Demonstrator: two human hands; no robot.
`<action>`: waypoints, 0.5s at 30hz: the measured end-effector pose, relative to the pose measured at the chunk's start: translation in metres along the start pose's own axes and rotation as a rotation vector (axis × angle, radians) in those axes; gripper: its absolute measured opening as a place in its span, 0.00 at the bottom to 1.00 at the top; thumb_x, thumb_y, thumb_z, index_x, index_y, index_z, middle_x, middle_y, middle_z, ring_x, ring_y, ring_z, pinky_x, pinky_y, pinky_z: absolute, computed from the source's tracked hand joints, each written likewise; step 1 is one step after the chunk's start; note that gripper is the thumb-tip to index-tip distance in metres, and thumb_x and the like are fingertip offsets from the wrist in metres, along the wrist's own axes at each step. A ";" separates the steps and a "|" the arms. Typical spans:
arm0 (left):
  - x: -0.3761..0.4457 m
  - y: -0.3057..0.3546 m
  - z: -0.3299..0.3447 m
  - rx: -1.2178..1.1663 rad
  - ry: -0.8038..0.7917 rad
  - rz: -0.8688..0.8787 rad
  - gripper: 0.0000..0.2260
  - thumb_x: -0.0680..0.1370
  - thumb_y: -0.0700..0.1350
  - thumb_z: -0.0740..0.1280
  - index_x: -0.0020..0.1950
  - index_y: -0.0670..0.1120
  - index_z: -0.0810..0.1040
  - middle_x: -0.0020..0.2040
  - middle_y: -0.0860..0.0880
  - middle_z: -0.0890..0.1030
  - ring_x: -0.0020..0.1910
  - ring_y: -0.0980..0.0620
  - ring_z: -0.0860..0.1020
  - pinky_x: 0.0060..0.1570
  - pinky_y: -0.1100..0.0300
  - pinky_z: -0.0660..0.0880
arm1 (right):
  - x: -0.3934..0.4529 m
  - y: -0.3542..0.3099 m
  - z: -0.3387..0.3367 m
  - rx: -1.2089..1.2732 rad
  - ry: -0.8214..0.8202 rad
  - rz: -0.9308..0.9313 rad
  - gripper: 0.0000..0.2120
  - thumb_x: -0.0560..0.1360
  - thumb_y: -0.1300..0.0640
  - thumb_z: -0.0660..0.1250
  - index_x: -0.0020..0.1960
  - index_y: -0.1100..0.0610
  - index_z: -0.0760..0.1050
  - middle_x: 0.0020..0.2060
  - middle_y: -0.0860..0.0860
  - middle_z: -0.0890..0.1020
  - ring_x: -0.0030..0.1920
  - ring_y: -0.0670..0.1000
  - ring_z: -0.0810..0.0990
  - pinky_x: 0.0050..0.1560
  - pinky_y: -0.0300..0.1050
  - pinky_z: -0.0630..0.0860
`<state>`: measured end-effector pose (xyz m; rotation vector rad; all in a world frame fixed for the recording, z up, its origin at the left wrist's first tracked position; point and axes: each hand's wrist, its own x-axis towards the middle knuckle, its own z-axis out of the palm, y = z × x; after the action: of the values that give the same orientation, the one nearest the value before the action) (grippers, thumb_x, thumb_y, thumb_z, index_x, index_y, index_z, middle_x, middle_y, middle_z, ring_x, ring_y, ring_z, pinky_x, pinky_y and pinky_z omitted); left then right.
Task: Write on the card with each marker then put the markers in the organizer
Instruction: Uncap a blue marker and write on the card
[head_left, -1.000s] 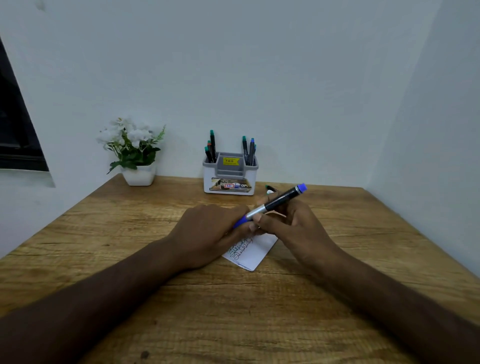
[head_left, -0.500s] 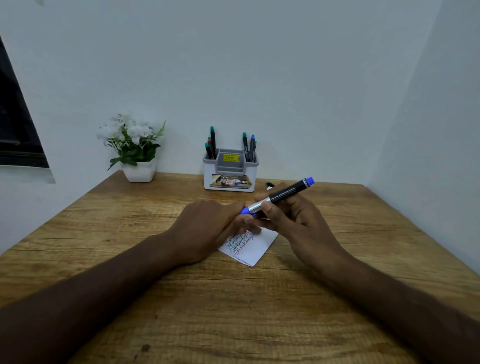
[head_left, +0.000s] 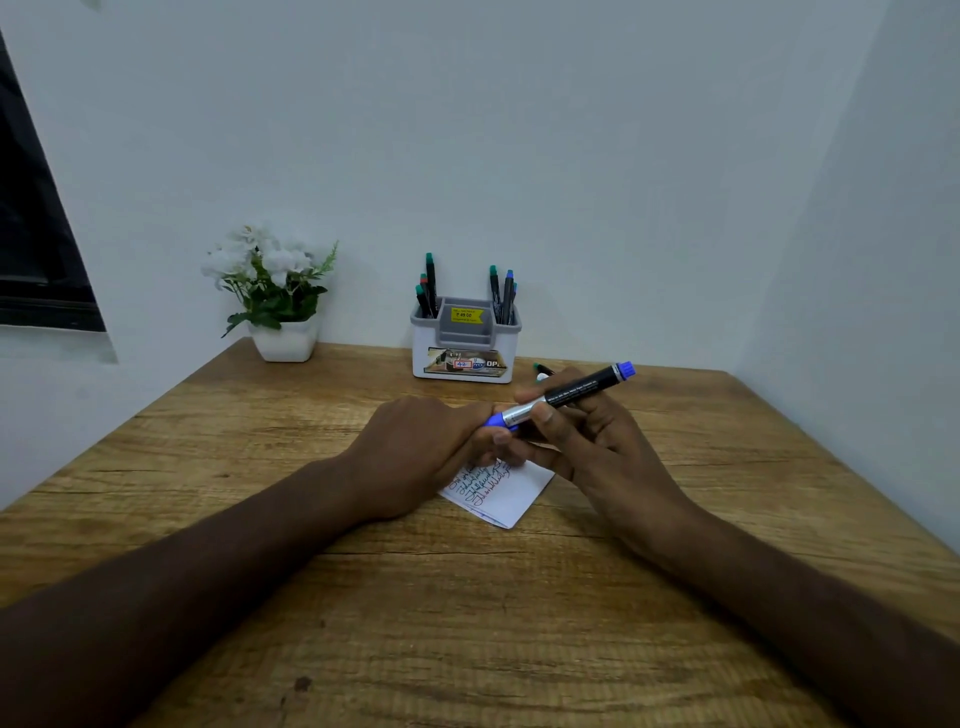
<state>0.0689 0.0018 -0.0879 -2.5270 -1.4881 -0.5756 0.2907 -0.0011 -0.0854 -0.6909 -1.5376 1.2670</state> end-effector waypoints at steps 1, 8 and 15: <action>0.000 0.000 0.000 -0.007 -0.002 -0.001 0.28 0.82 0.69 0.42 0.60 0.56 0.75 0.39 0.57 0.76 0.34 0.57 0.71 0.33 0.62 0.61 | 0.000 0.000 0.001 0.001 -0.004 0.005 0.14 0.80 0.54 0.68 0.62 0.58 0.82 0.57 0.59 0.88 0.63 0.59 0.86 0.64 0.55 0.83; -0.004 -0.005 -0.003 -0.077 -0.046 0.021 0.28 0.82 0.69 0.40 0.59 0.60 0.76 0.40 0.58 0.80 0.36 0.58 0.75 0.36 0.56 0.64 | 0.011 -0.045 -0.015 0.267 0.073 -0.044 0.08 0.80 0.50 0.63 0.55 0.52 0.76 0.65 0.64 0.84 0.67 0.62 0.84 0.69 0.56 0.80; -0.006 -0.010 0.000 -0.277 -0.026 0.039 0.18 0.81 0.71 0.55 0.55 0.59 0.74 0.42 0.59 0.82 0.41 0.59 0.79 0.37 0.58 0.71 | 0.013 -0.040 -0.027 0.084 0.319 -0.068 0.07 0.81 0.54 0.70 0.51 0.57 0.85 0.42 0.52 0.84 0.42 0.50 0.81 0.48 0.44 0.82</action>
<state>0.0579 0.0020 -0.0904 -2.7713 -1.4535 -0.7957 0.3171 0.0085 -0.0442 -0.7409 -1.2304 1.1041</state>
